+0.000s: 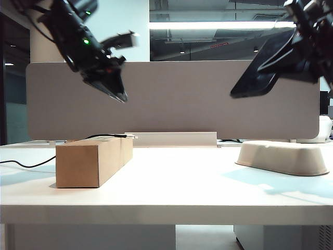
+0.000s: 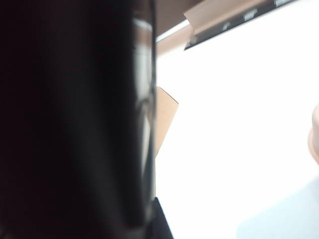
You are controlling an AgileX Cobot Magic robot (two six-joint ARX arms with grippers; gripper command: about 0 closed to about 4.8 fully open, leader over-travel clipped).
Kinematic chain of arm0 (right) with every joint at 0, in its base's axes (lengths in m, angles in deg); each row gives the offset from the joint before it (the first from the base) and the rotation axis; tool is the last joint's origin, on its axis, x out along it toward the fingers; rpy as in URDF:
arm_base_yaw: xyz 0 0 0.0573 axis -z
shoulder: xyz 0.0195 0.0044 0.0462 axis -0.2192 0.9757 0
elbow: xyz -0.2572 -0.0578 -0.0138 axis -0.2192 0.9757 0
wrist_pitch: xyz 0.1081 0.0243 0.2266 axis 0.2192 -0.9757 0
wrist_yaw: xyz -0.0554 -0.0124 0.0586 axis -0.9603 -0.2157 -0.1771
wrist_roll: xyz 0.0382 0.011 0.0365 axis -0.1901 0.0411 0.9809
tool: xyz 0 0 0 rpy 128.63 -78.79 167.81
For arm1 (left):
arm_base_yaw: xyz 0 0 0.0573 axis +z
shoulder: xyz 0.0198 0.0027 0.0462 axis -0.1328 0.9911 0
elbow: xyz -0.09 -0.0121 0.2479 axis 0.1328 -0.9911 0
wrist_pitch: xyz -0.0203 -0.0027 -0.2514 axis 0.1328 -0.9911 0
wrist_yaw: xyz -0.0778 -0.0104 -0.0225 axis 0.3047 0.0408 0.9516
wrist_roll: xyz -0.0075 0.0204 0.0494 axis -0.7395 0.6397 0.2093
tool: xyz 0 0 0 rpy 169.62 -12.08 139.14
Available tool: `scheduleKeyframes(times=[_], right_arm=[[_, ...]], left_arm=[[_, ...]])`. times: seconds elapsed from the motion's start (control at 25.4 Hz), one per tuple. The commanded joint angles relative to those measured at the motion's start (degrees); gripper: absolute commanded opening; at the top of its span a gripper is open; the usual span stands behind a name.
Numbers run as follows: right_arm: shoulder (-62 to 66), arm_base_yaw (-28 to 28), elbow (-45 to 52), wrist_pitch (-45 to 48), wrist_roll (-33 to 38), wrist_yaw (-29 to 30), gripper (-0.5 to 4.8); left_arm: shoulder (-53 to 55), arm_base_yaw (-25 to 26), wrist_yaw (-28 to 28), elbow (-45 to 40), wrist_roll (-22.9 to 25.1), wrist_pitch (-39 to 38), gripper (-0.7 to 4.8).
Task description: Pick up the charging cable and the phone, plug the charging cable into the charging port on the phone, and finally place them back on the table.
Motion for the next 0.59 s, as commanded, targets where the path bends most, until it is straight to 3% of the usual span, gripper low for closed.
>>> scheduleKeyframes(times=[0.04, 0.32, 0.59], right_arm=[[-4.2, 0.0, -0.4, -2.2, -2.3, 0.3, -0.03], [-7.7, 0.3, -0.4, -5.3, -5.3, 0.3, -0.03], [-8.1, 0.4, -0.4, -7.3, -6.1, 0.3, -0.03]], left_arm=[[2.7, -2.8, -7.3, 1.7, 8.8, -2.5, 1.71], [6.4, -6.6, -13.8, 1.6, 18.6, -1.9, 1.91], [8.3, -6.9, -16.0, 1.6, 20.4, -1.0, 1.91]])
